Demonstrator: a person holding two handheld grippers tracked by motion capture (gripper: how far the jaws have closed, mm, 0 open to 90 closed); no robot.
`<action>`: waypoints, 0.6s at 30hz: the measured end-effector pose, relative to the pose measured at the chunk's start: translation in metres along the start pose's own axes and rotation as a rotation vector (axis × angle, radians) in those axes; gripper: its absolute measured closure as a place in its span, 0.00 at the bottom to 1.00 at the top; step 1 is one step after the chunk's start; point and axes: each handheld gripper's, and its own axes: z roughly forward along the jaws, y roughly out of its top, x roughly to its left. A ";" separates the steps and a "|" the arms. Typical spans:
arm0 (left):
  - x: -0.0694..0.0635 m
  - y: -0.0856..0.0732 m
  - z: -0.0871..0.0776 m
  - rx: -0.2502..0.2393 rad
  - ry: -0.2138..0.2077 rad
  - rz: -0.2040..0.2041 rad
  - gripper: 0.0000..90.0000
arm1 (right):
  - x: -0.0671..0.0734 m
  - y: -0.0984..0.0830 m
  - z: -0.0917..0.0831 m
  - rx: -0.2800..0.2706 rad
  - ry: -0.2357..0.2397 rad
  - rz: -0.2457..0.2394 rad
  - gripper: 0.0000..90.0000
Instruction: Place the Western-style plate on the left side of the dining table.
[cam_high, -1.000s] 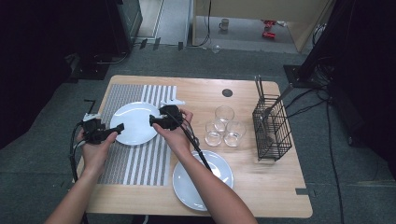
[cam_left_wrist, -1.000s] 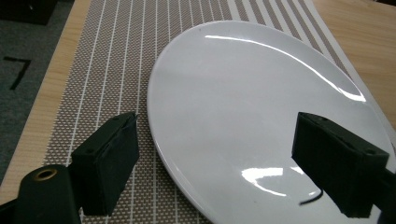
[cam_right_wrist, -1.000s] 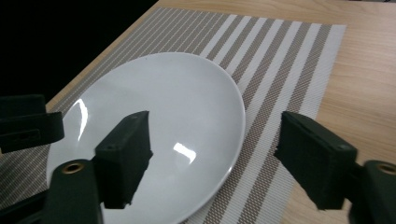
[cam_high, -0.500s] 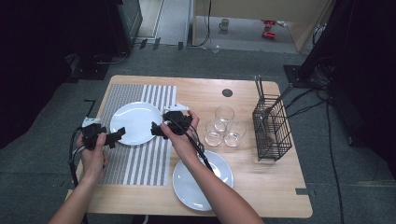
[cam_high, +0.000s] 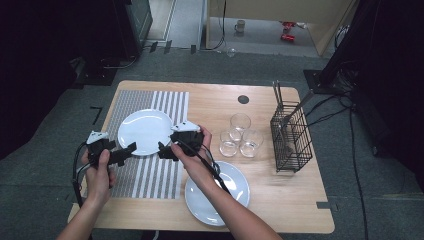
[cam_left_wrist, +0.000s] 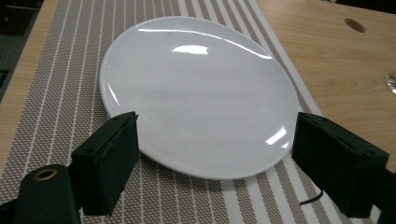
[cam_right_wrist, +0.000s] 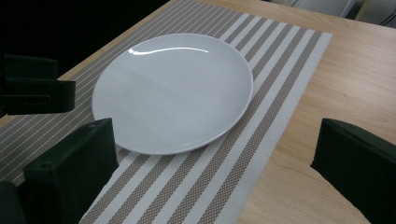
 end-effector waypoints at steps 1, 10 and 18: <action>-0.002 -0.001 -0.002 -0.001 0.002 0.006 0.17 | 0.001 -0.002 -0.002 -0.002 0.006 -0.003 0.00; -0.022 -0.017 -0.019 -0.001 -0.042 0.044 0.17 | 0.005 -0.016 -0.023 -0.030 0.018 -0.004 0.00; -0.030 -0.036 -0.026 -0.001 -0.042 0.081 0.17 | 0.004 -0.030 -0.043 -0.036 -0.001 -0.012 0.00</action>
